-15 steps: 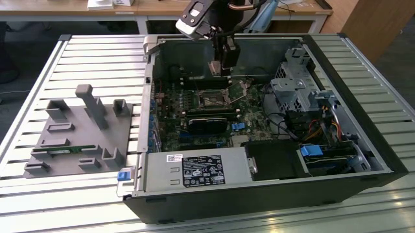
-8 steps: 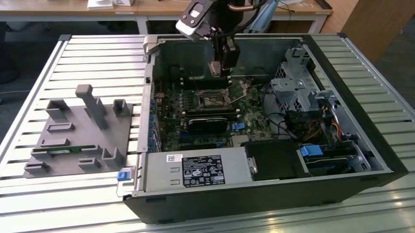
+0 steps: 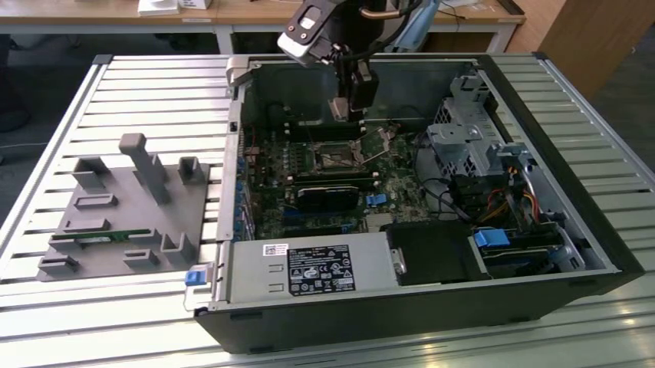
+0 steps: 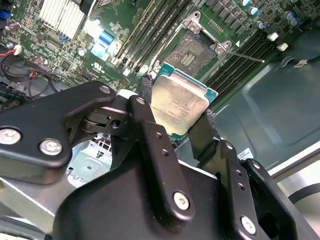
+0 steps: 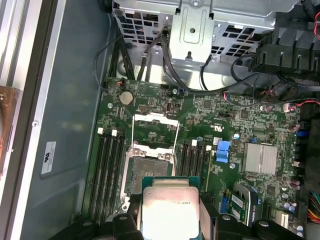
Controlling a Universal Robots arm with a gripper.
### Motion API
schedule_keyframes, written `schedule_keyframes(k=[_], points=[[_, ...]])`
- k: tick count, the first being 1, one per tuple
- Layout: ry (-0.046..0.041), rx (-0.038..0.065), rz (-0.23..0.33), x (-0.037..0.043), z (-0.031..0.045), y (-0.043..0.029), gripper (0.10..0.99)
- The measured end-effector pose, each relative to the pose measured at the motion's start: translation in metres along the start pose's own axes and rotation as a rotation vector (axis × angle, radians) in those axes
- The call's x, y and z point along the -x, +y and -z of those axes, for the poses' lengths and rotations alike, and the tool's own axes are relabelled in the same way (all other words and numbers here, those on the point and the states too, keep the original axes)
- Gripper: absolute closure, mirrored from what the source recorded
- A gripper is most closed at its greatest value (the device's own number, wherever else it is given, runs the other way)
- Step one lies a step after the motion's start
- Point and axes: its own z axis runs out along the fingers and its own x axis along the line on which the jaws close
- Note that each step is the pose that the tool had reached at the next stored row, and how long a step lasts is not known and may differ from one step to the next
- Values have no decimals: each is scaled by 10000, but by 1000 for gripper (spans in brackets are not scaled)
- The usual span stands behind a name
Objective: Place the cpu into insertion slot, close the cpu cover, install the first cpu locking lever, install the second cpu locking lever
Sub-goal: 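Place the cpu into insertion slot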
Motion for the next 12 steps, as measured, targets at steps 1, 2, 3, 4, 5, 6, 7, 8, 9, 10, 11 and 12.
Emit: schedule_keyframes(k=[1,2,3,4,5,6,7,8,9,10,11,12], points=[[0,0,0,0,-2,0,545],[0,0,0,0,-3,0,545],[0,0,0,0,-6,0,545],[0,0,0,0,-8,-1,545],[1,0,0,0,-10,-1,545],[0,0,0,0,-12,-1,545],[1,0,0,0,-14,-1,545],[1,1,0,0,-16,-1,545],[0,0,0,0,-19,-2,545],[-1,0,0,0,-21,-2,545],[0,0,0,0,-23,-2,545],[0,0,0,0,-26,-2,545]])
